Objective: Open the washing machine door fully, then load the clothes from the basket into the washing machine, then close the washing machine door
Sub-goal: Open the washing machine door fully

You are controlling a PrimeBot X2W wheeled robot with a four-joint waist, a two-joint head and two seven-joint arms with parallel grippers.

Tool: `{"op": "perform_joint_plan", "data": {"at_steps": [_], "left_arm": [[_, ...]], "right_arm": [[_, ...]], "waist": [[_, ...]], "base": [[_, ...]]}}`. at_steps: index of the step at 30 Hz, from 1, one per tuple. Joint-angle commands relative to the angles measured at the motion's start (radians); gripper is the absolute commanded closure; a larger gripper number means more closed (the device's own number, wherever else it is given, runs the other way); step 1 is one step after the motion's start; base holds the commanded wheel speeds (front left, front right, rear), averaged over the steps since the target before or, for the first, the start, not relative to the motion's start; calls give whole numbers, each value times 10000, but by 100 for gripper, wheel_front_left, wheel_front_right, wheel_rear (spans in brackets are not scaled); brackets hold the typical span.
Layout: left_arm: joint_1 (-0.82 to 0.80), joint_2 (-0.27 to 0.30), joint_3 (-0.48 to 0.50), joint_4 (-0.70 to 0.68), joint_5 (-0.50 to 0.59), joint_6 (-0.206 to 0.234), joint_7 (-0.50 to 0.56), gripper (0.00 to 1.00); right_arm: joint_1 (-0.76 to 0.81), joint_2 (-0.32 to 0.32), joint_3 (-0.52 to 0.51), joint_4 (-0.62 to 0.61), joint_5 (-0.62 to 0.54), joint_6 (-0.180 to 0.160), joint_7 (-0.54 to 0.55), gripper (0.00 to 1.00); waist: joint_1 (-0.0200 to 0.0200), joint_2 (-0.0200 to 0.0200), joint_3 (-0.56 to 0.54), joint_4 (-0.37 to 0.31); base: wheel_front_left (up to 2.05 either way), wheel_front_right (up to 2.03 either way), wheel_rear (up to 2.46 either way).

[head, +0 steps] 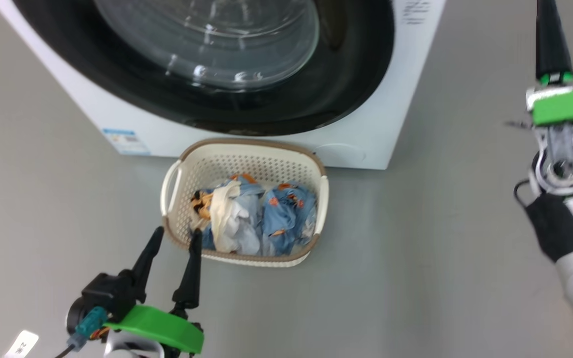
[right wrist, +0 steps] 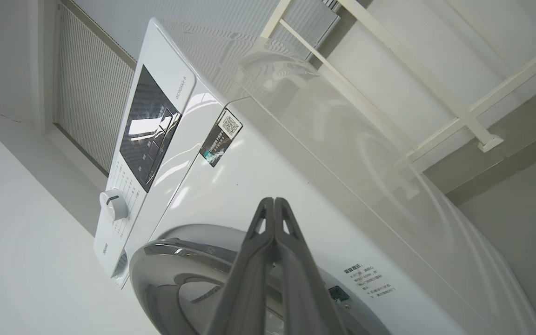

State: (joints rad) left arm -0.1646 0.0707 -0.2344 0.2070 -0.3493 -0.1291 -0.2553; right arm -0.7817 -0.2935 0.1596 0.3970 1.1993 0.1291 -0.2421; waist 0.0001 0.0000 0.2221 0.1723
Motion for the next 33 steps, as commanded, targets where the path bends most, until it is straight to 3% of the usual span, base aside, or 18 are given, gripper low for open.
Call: {"op": "perform_joint_plan", "data": {"at_steps": [1, 9, 17, 29, 33], "left_arm": [[-339, 97, 274, -162, -100, -16, -65, 0], [-699, -45, 49, -115, -242, -16, -65, 0], [-962, -125, -92, -110, -365, -16, -65, 0], [-1403, -185, -300, -138, -538, -16, -65, 0], [-1489, -193, -337, -149, -573, -16, -65, 0]], "right_arm": [[-248, -31, 247, -226, 282, 16, 103, 100], [-1727, -1027, 1111, 371, 2475, 16, 2179, 100], [-2968, -1183, 1025, 1234, 3969, 16, 4118, 100], [-4294, -1210, 1198, 2577, 4610, 16, 6671, 100], [-4586, -1177, 1217, 2733, 4529, 16, 6882, 100]], "waist": [[0, 0, 336, 350], [0, 0, 946, 887], [0, 0, 1543, 1222], [0, 0, 2271, 1562], [0, 0, 2435, 1622]], "base": [[0, 0, 0], [0, 0, 0], [0, 0, 0], [0, 0, 0], [0, 0, 0]]}}
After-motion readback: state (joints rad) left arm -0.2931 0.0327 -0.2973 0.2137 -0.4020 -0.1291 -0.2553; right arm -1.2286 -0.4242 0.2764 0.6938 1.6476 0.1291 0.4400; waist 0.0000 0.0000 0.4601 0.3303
